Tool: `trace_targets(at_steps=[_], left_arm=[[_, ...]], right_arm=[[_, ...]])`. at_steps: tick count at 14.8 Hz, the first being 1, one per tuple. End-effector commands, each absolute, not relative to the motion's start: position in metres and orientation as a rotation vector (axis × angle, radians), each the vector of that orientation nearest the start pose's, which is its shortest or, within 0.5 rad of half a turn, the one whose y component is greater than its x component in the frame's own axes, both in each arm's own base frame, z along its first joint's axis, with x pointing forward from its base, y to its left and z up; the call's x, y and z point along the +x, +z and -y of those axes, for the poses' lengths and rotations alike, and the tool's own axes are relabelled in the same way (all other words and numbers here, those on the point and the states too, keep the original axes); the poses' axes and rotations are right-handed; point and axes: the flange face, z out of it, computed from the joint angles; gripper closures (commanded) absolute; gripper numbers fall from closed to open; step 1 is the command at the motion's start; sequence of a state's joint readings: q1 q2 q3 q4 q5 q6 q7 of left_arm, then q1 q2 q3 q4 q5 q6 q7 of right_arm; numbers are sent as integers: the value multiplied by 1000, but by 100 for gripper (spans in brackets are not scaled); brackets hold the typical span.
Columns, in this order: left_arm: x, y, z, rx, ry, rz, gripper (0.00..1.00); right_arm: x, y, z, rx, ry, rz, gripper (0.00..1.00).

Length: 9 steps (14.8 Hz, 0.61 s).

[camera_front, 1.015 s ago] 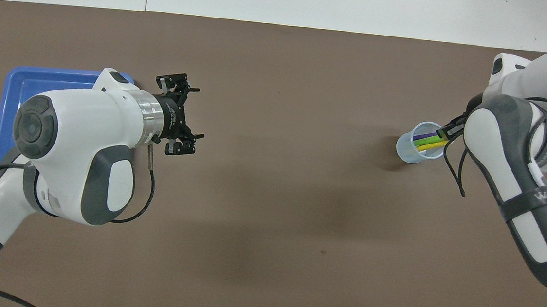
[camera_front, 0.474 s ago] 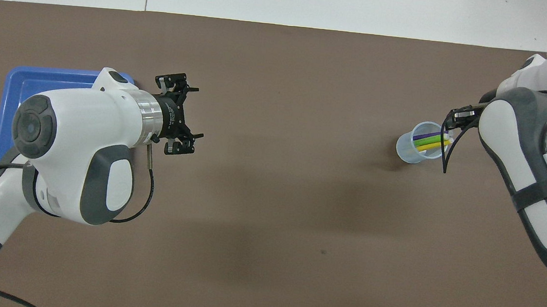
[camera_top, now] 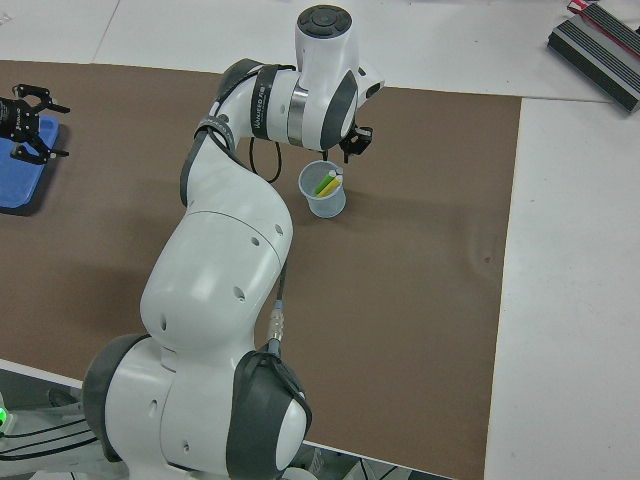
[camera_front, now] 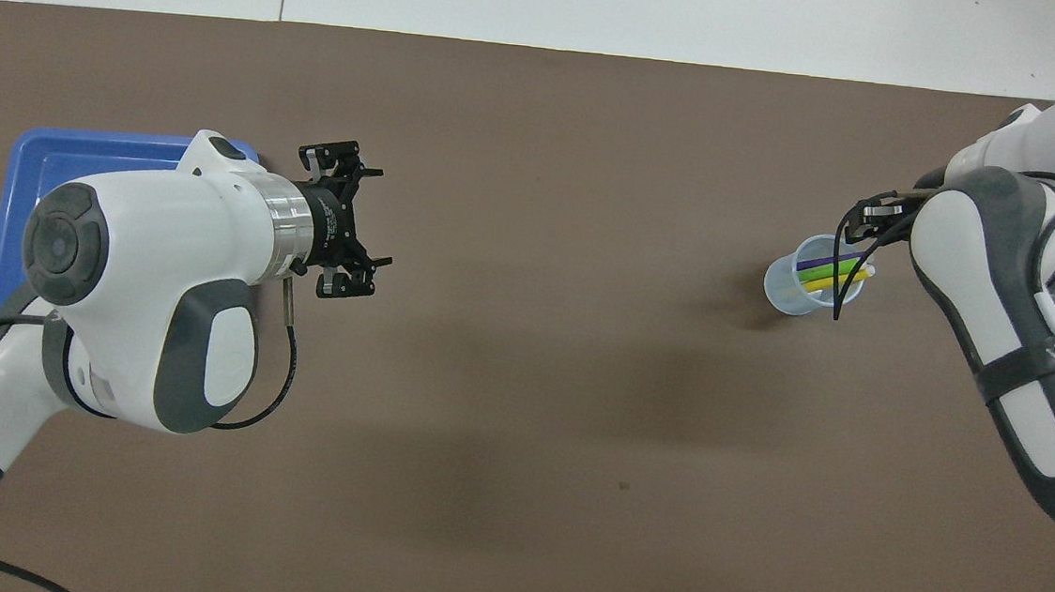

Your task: Right arm passes pens to left for tray arrangement

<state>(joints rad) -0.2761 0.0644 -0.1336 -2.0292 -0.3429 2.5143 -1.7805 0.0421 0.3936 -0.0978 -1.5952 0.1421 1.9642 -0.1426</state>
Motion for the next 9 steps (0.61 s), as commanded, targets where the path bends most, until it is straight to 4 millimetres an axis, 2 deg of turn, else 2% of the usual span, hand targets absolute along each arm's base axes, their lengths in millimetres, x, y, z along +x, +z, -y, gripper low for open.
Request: trace_targets(at_steps=[1, 9], left_arm=[[548, 459, 232, 1824, -65, -1917, 0], [549, 459, 231, 1821, -64, -1919, 0]], right_arm=[[667, 399, 23, -3026, 26, 13, 55], [663, 395, 24, -3022, 51, -34, 54]])
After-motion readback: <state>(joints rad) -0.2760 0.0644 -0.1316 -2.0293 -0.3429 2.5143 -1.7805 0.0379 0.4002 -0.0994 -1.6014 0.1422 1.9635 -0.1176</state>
